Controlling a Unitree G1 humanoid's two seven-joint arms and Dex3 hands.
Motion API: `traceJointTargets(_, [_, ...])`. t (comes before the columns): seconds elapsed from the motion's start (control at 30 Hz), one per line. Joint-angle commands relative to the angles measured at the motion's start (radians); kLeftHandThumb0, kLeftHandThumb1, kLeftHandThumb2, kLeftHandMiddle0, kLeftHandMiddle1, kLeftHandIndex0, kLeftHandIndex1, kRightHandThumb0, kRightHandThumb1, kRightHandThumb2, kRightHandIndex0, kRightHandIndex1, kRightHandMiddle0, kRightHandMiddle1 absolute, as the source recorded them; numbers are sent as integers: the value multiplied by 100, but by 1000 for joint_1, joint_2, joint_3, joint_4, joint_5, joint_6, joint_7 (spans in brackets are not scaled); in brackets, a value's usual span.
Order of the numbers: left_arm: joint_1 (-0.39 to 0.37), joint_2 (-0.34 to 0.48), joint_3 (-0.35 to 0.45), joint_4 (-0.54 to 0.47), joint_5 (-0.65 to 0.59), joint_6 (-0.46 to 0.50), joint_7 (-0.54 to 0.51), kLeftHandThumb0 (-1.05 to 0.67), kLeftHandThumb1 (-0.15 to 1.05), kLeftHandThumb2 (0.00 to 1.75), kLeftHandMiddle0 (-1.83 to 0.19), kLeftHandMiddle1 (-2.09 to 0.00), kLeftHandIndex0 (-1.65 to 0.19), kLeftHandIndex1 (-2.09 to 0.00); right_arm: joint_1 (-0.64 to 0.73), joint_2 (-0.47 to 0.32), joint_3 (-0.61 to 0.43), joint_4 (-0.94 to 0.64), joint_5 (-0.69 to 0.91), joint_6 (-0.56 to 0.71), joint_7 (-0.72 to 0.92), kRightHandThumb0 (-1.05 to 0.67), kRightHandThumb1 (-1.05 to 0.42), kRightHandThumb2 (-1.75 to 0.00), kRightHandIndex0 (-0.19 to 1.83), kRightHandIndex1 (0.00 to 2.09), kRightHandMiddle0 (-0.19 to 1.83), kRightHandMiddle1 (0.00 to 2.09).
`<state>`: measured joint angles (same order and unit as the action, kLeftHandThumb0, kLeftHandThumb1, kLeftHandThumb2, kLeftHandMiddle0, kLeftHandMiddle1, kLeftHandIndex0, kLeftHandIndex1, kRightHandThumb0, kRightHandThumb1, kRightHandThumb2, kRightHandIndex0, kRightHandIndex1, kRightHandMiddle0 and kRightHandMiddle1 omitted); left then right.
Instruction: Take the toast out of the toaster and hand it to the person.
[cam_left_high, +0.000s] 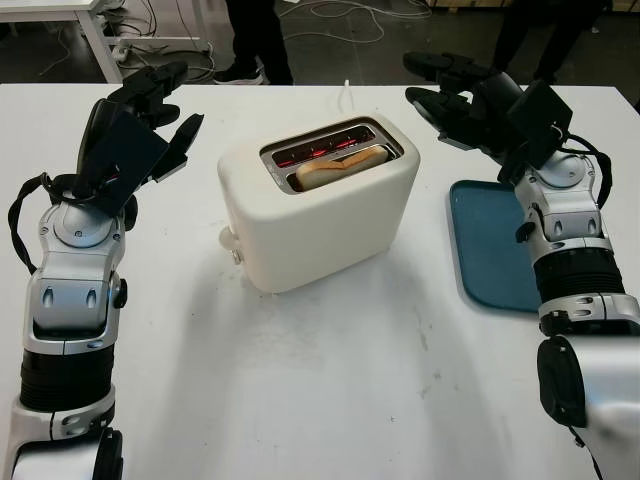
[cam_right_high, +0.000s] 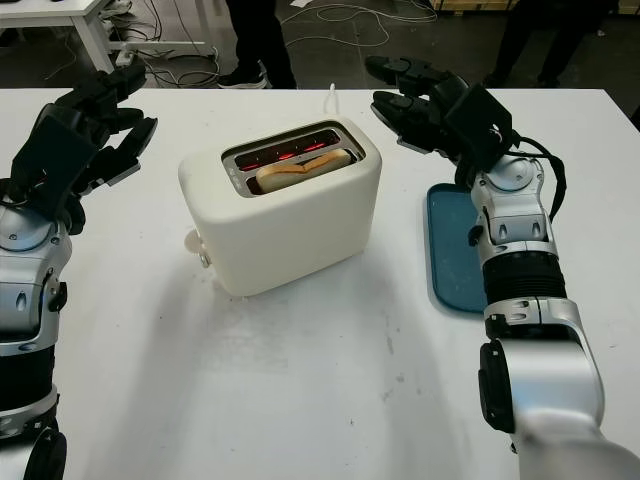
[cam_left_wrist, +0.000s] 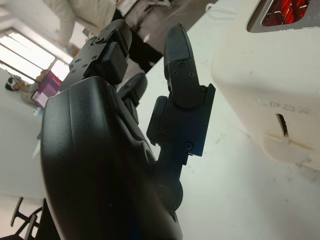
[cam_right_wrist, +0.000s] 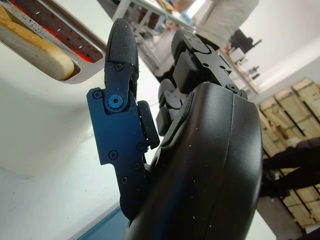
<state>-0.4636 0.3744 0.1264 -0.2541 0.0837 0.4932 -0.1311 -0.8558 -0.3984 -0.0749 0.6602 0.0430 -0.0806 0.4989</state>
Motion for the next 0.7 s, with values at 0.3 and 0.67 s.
traceJointTargets(0.3, [5,5,5,-8,1,-3,0,-46,92,46,0,-85,-34,-13,10,2,0,-12,13,4,3,-61,-92,-40,39,1,40,1])
traceJointTargets(0.67, [6,4,5,-14,-1,0,-2,-46,92,46,0,-83,-33,-13,8,5,2,-8,6,7,-9,-64,-92,-38,40,1,41,1])
